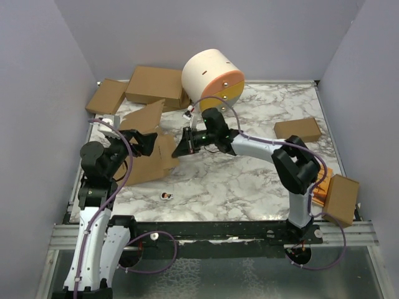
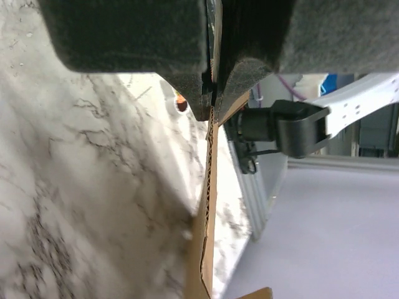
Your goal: Fold the paper box
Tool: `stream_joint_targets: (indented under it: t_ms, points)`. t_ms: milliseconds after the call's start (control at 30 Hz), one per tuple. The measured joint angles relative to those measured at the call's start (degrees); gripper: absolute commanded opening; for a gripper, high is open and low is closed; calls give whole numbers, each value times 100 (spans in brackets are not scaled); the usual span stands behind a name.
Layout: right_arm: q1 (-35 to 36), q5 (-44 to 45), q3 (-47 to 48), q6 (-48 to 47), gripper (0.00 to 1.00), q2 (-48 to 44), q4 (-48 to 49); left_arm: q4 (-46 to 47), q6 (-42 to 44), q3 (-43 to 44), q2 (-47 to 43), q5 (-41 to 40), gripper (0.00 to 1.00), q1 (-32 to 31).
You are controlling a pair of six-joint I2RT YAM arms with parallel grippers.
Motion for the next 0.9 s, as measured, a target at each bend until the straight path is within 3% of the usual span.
stream_joint_targets:
  t_ms: [200,333,500,667,900]
  points:
    - [-470,-588,0,-741,1,-1008,-33,81,-127,649,-85,319,91,0]
    - [-1224,-1084,-11,-1757,1,-1692,-439,330,-308,807,-138,605,90,0]
    - [-2131,-1425,-28,-3856,1,-2444,-1823,592,-212,807,-68,868,89,0]
    - [-2363,-1423,-358,-5615,1,-3261,-3156,1095,192,758,323,979,94,0]
    - [-3305,-1768,-168,-7012,1,-3641,-4258,1670,205,1016,1582,1773,97,114]
